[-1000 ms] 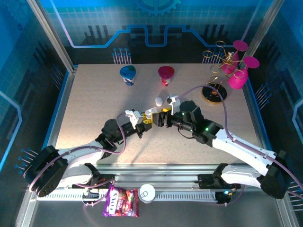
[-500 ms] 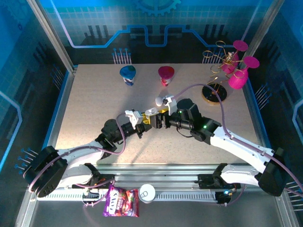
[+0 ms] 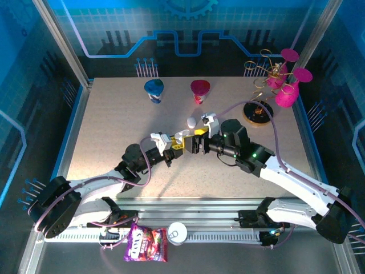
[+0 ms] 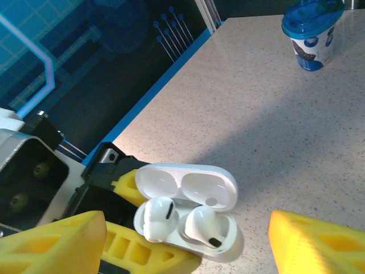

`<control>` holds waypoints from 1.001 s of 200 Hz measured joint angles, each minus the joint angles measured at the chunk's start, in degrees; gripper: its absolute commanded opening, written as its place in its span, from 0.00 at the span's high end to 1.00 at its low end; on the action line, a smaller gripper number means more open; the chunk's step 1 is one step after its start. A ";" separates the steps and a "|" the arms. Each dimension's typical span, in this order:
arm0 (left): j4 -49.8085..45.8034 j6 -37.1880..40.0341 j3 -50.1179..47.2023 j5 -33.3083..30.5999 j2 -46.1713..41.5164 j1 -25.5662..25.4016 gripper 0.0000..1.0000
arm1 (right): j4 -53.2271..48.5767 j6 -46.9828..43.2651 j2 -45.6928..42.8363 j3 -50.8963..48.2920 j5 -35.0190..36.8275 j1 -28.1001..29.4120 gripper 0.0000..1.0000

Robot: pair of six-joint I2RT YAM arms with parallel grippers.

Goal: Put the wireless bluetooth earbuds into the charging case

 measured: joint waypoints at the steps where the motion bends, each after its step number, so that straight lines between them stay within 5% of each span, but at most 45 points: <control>1: 0.00 0.00 0.00 0.00 0.00 0.00 1.00 | -0.02 -0.04 0.00 0.00 0.07 -0.02 0.30; 52: 0.00 0.00 0.00 0.00 0.00 0.00 1.00 | -1.31 0.07 0.72 -0.04 0.68 -0.35 0.38; 200: -1.77 0.00 0.00 -0.20 0.00 0.28 1.00 | -0.07 0.04 4.42 0.11 0.57 -0.61 0.38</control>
